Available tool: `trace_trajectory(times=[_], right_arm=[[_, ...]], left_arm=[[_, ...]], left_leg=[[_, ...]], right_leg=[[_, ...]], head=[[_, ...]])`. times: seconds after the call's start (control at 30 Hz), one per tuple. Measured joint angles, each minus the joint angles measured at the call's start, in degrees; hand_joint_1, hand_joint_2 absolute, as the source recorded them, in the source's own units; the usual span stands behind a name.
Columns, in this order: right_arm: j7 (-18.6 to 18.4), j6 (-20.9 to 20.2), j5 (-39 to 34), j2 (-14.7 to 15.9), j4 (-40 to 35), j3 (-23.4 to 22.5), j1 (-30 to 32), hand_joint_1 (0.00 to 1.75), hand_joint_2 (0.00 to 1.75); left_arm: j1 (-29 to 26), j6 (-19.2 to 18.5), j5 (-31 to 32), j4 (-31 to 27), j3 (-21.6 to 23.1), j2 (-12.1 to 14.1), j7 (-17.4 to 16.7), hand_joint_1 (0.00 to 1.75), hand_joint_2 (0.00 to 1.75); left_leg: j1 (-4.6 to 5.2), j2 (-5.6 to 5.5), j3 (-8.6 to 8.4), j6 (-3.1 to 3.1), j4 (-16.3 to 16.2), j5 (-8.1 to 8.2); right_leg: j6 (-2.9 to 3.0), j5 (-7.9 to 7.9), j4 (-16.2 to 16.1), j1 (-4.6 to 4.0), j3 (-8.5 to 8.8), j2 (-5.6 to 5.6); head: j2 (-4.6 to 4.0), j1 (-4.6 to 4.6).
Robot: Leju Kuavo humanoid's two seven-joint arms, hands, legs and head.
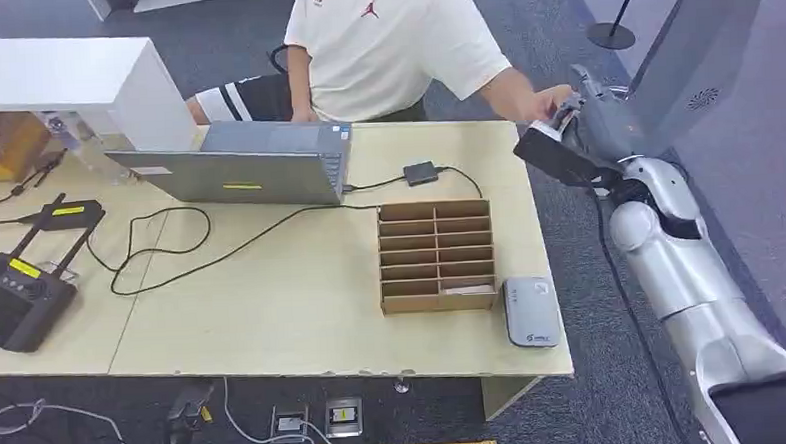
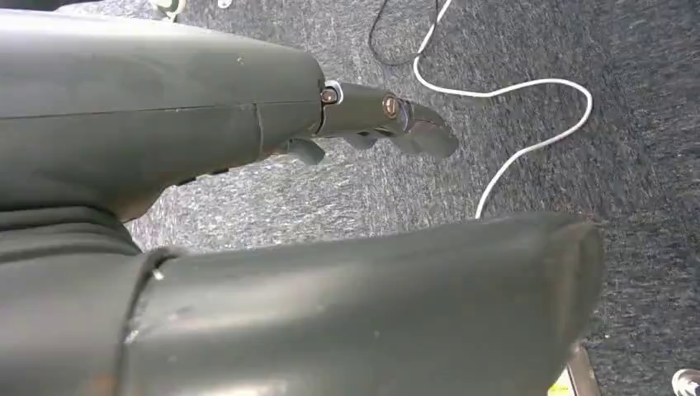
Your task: Pass the card to the sensor for recognition and then transmit it.
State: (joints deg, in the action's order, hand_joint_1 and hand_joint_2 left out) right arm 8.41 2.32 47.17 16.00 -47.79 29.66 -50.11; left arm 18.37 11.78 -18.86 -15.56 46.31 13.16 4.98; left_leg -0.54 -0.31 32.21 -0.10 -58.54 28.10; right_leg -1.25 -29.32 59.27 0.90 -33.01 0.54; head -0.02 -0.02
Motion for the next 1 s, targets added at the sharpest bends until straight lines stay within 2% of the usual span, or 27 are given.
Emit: trace_trajectory(times=[0.03,0.07,0.1,0.37,0.5,0.67,0.7,0.77,1.0], right_arm=[[0.00,0.52,0.00,-0.63,1.95,0.57,-0.51,1.75,1.75],[-0.02,0.96,-0.02,-1.18,3.64,0.92,-0.86,0.10,1.75],[0.00,1.37,-0.04,-1.64,4.84,1.20,-1.05,0.00,1.75],[0.39,5.57,-0.76,-3.56,10.20,2.49,-1.06,0.00,1.75],[1.40,5.81,-4.38,-3.69,10.48,2.66,-1.14,0.00,1.75],[2.56,-1.41,-19.78,-3.82,7.79,1.53,-1.25,0.00,1.75],[2.05,-4.75,-24.84,-3.78,5.71,0.98,-1.22,0.00,1.75],[0.42,-8.94,-31.03,-3.34,1.34,0.24,-0.88,0.00,1.75],[-5.27,-15.72,-42.93,-1.15,-16.50,-2.30,3.71,0.00,1.75]], left_arm=[[0.00,0.00,0.02,-0.02,0.00,0.00,0.00,0.00,0.00],[0.00,0.00,0.02,-0.02,0.00,0.00,-0.02,0.00,0.00],[0.00,0.02,0.02,-0.11,0.00,0.00,-0.02,0.00,0.00],[-0.39,0.83,-0.15,-0.17,-0.17,0.20,-0.02,0.00,0.00],[-0.64,1.25,0.20,-0.17,-0.22,0.37,0.02,0.00,0.00],[-1.08,1.68,0.17,-0.17,-0.57,0.52,0.85,0.00,0.00],[-1.24,1.73,0.17,-0.17,-0.70,0.61,1.29,0.00,0.00],[-1.62,1.79,0.17,-0.17,-0.74,0.85,1.94,0.00,0.00],[-2.97,2.65,-0.02,-0.15,-1.68,1.11,4.53,0.00,0.00]], left_leg=[[0.00,0.00,-0.01,0.00,0.00,0.00],[0.00,0.01,-0.01,0.00,0.00,0.00],[0.00,0.02,-0.03,0.00,0.00,0.00],[0.00,0.01,-0.02,0.00,-0.01,-0.01],[0.00,0.00,-0.01,0.01,-0.01,-0.01],[0.00,0.02,-0.02,0.01,-0.01,-0.01],[0.00,0.03,-0.03,0.01,-0.01,-0.01],[0.00,0.06,-0.04,0.01,-0.01,-0.02],[0.00,0.08,-0.06,0.01,-0.01,-0.01]], right_leg=[[0.00,0.00,-0.01,0.00,0.00,-0.02],[0.00,0.00,-0.01,0.00,0.00,-0.02],[0.00,0.00,-0.01,0.00,0.01,-0.03],[0.00,0.00,0.00,0.00,0.01,0.00],[0.00,0.00,0.00,0.00,0.01,0.00],[0.00,0.00,0.00,0.00,-0.01,-0.02],[0.00,0.00,0.00,0.00,-0.02,-0.05],[0.00,0.00,0.00,0.00,-0.03,-0.07],[0.00,0.00,-0.02,0.00,-0.03,-0.09]], head=[[0.00,0.07],[0.00,0.00],[0.00,0.04],[0.00,0.04],[0.00,0.02],[0.00,0.04],[0.00,0.04],[0.00,0.07],[0.00,0.04]])
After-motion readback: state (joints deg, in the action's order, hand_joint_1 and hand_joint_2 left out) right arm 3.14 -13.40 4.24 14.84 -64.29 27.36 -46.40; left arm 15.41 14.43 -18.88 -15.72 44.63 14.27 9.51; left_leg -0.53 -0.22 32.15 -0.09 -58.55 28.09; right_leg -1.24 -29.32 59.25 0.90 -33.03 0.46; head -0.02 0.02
